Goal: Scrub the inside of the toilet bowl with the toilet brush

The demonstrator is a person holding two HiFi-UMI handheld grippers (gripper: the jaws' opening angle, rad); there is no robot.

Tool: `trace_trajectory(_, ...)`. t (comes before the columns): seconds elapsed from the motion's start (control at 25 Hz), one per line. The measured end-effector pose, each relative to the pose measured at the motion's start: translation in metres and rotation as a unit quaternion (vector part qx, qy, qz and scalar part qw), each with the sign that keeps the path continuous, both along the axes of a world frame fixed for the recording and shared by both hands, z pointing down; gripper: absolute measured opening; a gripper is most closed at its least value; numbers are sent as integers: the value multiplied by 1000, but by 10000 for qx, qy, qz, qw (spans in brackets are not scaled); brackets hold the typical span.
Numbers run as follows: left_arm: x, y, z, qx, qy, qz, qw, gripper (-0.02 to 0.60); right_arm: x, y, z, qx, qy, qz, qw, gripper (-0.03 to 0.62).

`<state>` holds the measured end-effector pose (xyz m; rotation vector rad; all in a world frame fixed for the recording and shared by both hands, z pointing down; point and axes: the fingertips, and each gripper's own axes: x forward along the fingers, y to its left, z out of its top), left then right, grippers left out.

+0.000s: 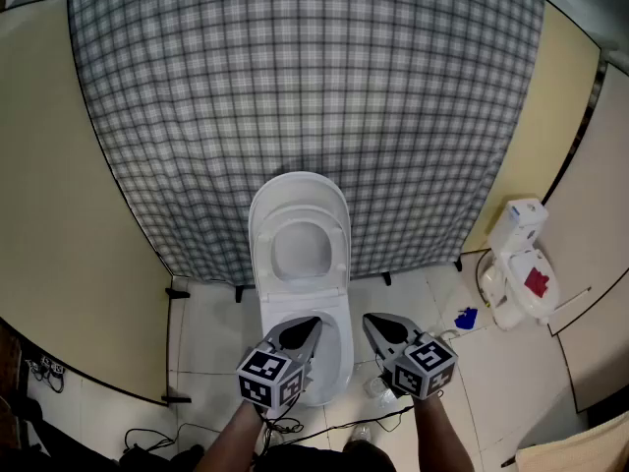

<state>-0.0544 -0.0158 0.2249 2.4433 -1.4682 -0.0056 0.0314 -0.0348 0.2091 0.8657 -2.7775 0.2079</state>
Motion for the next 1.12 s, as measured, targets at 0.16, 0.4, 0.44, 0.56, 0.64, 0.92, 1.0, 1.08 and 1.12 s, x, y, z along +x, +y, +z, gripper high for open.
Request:
trace_trajectory(0.16,14,-15,13,-107,-45,92,9999,5,21,-17,11,-57,94,193,9998,11)
trace_trajectory(0.4,47,-23,49,-427,-75,429,9981,4,60,-22,50,-311,417,613,9968,11)
trace_trajectory(0.44,52,-24,58,-488,-73,468,9977,5,69,-22,62,-397,526,703,9954,11)
trace_trajectory(0.56,70,-26,83,-682,-87,580,9959,5,95,-23,98,-628,869,897,9902,11)
trace_trajectory(0.64,85,-22,102,-870,-119,684,9938,5,113,-17,121,-817,1015,999,9864,11)
trace_trajectory(0.92,125,-27,175,-1500,-186,827,9850,5,167,-15,202,-1154,1467,1375,9728,20)
trace_trajectory(1.0,135,-27,198,-1639,-205,863,9825,5,179,-15,229,-1307,1536,1463,9685,21)
trace_trajectory(1.08,151,-19,213,-1809,-200,865,9795,5,193,-8,249,-1523,1539,1478,9650,25)
trace_trajectory(1.12,158,-15,217,-1893,-216,855,9780,5,200,-4,258,-1637,1537,1458,9635,26)
